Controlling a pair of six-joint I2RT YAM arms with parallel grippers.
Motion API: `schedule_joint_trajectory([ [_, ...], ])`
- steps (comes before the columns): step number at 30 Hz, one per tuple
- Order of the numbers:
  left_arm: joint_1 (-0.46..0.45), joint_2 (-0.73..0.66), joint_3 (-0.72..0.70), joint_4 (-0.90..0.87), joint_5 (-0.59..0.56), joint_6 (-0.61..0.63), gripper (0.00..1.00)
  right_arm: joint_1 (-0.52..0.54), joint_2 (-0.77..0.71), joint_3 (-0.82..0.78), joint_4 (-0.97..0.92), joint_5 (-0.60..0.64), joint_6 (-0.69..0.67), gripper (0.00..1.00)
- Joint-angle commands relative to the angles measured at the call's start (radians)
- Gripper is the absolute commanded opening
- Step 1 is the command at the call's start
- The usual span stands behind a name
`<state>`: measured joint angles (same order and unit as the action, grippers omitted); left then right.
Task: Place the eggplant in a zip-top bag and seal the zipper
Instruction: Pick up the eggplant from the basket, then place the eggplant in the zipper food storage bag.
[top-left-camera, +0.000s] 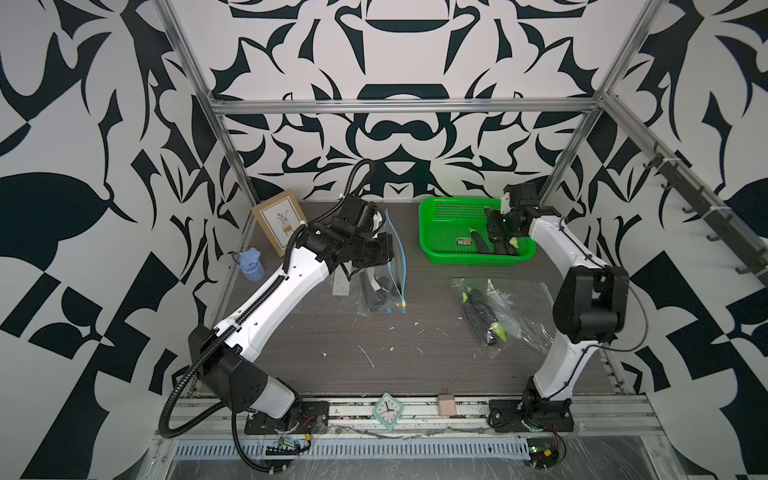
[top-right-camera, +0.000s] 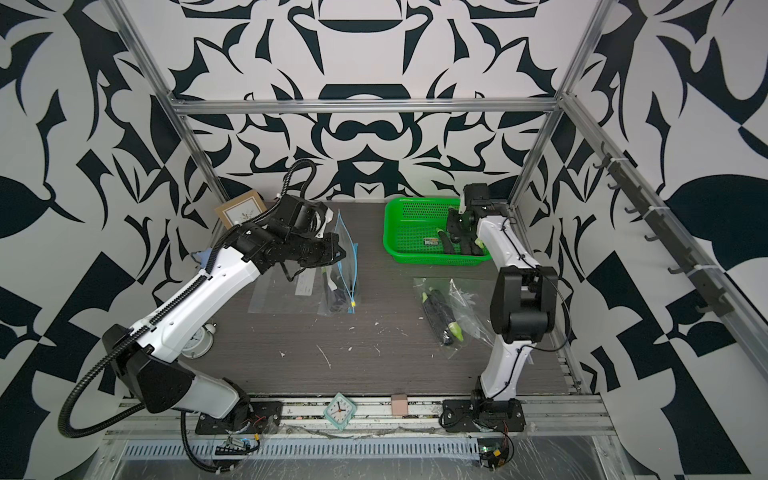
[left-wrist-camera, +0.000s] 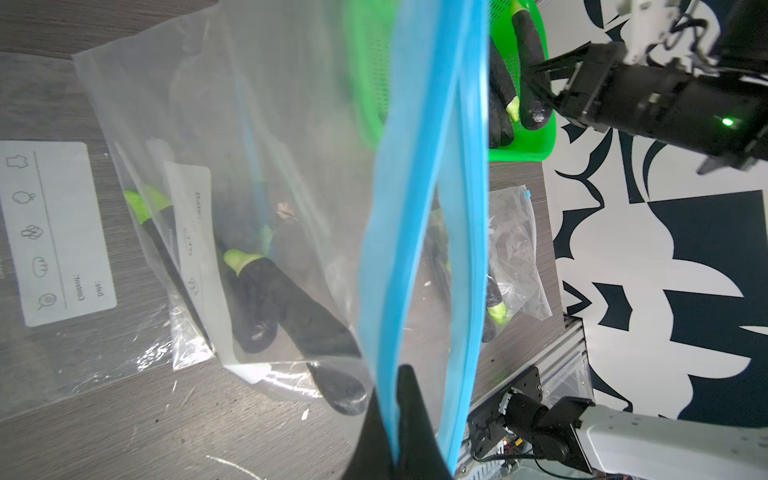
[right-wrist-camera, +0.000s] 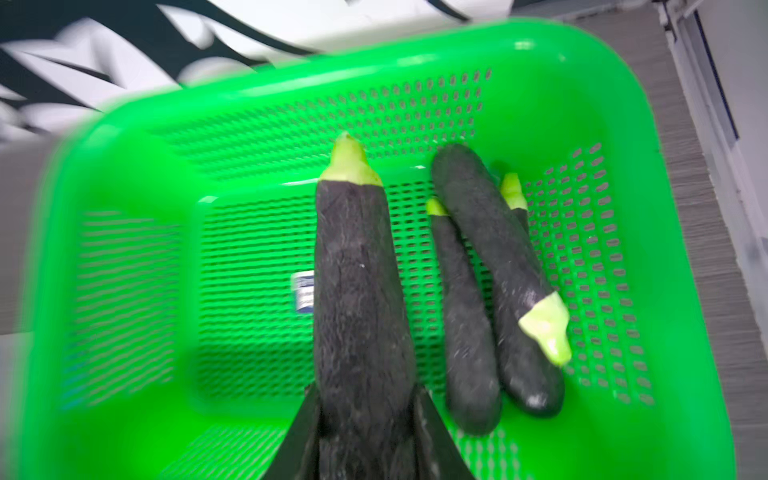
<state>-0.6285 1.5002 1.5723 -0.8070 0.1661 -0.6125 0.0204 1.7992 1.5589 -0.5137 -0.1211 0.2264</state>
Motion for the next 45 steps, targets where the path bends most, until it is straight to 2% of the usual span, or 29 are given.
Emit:
schedule_joint_trajectory([
  [1,0.003,0.015,0.008,0.035,0.011,0.003,0.00,0.024,-0.171,-0.088,0.022,-0.189,0.090,0.17],
  [6,0.001,0.039,0.008,0.081,0.007,0.018,0.00,0.067,-0.380,-0.191,-0.025,-0.376,0.151,0.17],
  [11,-0.009,0.061,0.005,0.115,0.001,0.017,0.00,0.137,-0.491,-0.217,-0.115,-0.534,0.195,0.16],
  [14,-0.016,0.074,0.008,0.118,-0.005,0.023,0.00,0.204,-0.519,-0.191,-0.193,-0.575,0.211,0.16],
  [21,-0.038,0.080,0.003,0.119,-0.035,0.029,0.00,0.405,-0.482,-0.086,-0.373,-0.550,0.212,0.16],
  [26,-0.052,0.078,0.003,0.119,-0.042,0.028,0.00,0.476,-0.433,-0.044,-0.399,-0.524,0.227,0.15],
  [38,-0.080,0.051,-0.001,0.115,-0.052,0.025,0.00,0.490,-0.268,0.066,-0.409,-0.353,0.215,0.15],
  [45,-0.079,0.044,-0.005,0.100,-0.073,0.028,0.00,0.493,-0.287,0.040,-0.407,-0.326,0.198,0.15],
])
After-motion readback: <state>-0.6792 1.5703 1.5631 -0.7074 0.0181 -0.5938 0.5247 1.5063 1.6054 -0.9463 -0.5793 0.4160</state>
